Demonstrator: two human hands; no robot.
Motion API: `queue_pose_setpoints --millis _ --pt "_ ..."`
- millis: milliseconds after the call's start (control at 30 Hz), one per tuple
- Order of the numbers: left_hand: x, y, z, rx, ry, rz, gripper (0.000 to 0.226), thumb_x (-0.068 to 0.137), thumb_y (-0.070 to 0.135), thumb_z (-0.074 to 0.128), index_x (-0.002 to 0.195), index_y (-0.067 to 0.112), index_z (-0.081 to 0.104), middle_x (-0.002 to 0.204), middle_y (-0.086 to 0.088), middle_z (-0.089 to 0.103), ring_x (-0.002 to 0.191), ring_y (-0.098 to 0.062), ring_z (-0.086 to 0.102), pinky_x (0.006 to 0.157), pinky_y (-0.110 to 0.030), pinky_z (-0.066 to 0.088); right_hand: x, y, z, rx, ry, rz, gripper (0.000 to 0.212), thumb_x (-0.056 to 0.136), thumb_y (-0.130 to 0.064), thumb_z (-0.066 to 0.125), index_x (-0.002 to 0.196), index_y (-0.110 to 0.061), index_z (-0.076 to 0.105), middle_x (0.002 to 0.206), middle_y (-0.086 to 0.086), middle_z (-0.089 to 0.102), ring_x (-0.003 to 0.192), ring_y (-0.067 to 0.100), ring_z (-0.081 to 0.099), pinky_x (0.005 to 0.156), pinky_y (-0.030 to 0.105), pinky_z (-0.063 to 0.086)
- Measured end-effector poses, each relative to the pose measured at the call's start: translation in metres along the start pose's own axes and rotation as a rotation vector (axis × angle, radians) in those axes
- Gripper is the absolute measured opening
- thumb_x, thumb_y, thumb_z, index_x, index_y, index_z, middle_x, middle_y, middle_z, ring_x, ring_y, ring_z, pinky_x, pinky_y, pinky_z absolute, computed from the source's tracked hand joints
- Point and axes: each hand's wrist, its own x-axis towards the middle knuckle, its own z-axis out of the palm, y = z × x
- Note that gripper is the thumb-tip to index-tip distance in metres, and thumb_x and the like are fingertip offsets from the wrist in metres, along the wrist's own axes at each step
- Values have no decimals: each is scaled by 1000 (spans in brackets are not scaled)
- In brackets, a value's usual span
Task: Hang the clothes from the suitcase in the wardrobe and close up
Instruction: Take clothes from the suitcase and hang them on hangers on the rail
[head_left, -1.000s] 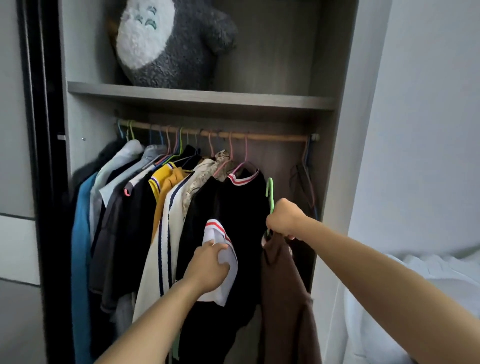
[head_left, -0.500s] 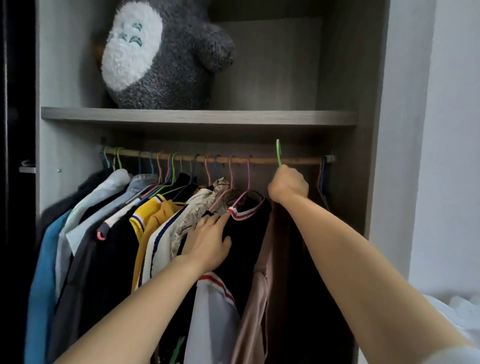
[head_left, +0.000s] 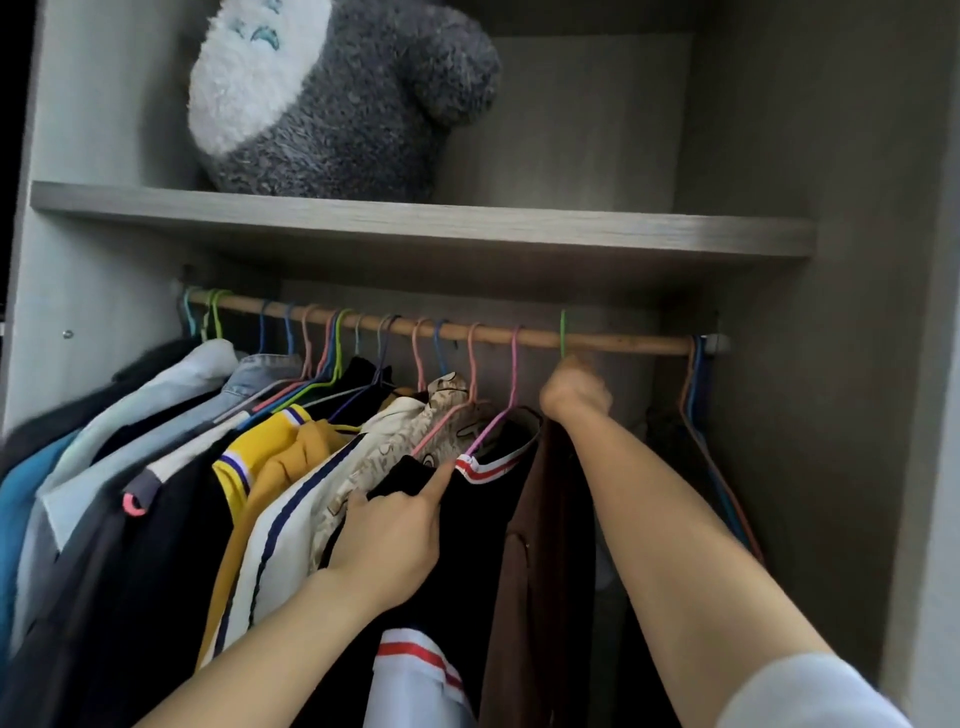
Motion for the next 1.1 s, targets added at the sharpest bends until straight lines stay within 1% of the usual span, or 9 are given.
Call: queue_pose_setpoints --millis 133,267,467,533,667,767,867,1033,1100 --pt "1 -3 -2 32 -1 -31 64 100 25 33 154 34 0 88 -5 68 84 -30 63 66 -37 32 -2 1 29 25 -68 -3 37 95 -19 56 130 -6 54 133 15 57 121 31 58 94 36 49" --pt "0 0 -5 68 -27 -53 65 99 23 35 154 32 1 88 -4 67 84 -29 63 67 -36 32 4 -11 31 106 -96 -14 35 94 -19 58 126 -3 57 129 18 60 119 33 59 94 38 49" --pt "-4 5 -3 50 -5 -65 61 101 25 32 155 31 2 80 -2 61 80 -26 62 63 -34 29 -9 -16 48 34 -84 -66 28 97 -20 51 120 -6 62 121 15 64 112 33 61 89 38 50" --pt "-5 5 -3 18 -7 -34 60 102 25 31 154 30 2 73 3 55 80 -25 62 68 -35 34 -14 -17 49 33 -19 -76 28 97 -20 51 119 -6 62 120 14 64 109 32 62 85 38 51" --pt "-21 -4 5 -92 52 21 54 102 28 27 153 32 11 63 12 46 81 -17 62 97 -36 36 -30 -17 52 89 198 -243 41 91 -19 58 128 -5 47 129 13 50 121 30 49 95 42 45" --pt "-59 -20 16 -201 133 -11 56 95 33 28 151 28 28 101 10 64 103 -11 56 98 -37 37 -57 -31 59 122 228 -468 34 87 -17 58 119 -10 51 123 9 48 118 27 43 97 42 40" --pt "-109 -41 22 -163 192 -21 50 92 26 35 142 26 39 130 9 53 118 -7 47 92 -30 38 -101 -53 70 243 186 -606 29 83 -15 60 111 -11 55 117 8 50 115 29 44 95 44 39" --pt "-228 -98 -1 -10 68 -283 50 81 14 54 131 20 50 129 -2 50 108 -24 53 81 -42 48 -224 -92 100 446 95 -820 25 74 -5 57 99 -4 59 102 14 55 96 36 50 74 43 40" --pt "-293 -125 -17 80 -29 -451 51 72 10 66 122 15 59 121 -10 55 99 -33 60 75 -45 51 -285 -105 115 476 -21 -859 26 74 -4 59 100 -4 60 104 13 55 96 35 49 76 41 38"
